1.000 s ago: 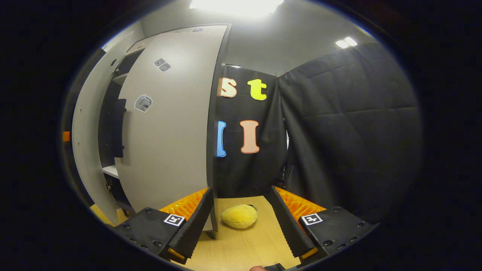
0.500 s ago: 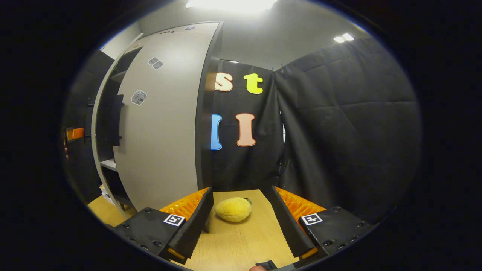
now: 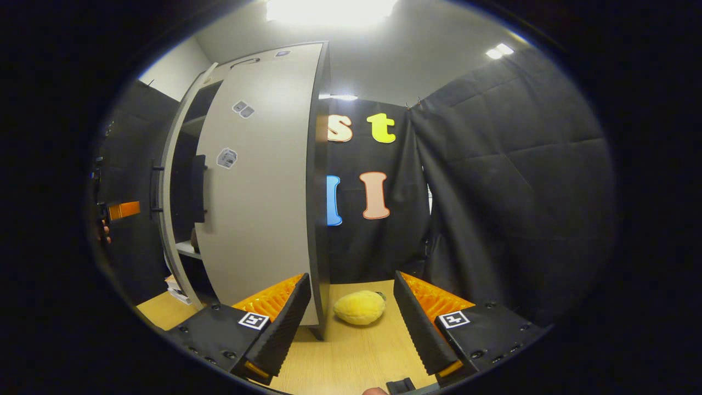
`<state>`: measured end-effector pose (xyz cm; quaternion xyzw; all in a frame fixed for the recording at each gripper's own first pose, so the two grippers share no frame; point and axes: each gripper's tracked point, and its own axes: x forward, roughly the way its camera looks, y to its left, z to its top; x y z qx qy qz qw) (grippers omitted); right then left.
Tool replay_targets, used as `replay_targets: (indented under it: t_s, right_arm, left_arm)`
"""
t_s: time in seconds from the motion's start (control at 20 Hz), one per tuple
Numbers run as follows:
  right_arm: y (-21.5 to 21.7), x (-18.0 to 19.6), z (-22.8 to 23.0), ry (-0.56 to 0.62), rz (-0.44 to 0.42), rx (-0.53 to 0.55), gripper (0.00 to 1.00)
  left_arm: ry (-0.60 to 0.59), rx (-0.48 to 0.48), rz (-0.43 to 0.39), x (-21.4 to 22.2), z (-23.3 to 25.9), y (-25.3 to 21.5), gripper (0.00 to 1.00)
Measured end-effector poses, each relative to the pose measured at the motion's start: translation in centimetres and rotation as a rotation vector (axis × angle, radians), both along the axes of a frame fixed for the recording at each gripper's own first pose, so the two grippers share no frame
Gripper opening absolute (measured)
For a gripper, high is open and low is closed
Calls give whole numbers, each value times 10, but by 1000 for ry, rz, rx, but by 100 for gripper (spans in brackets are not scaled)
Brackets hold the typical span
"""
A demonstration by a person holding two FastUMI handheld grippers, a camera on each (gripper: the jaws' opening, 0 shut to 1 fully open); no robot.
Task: Grab one shoe with the right hand and put it into the shoe cabinet, grab the other shoe with the left hand and put it into the shoe cabinet; then close the right door with the right hand and the left door with the left hand.
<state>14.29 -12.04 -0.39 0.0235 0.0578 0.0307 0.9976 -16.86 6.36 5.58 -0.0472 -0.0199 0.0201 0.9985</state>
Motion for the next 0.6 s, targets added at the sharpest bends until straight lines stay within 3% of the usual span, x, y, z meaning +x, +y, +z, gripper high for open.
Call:
replay_targets:
  t_s: [0.6]
  right_arm:
    - [70,-69,34,-63,57,12,96]
  left_arm:
    - [25,56,-62,-96,-9,36,88]
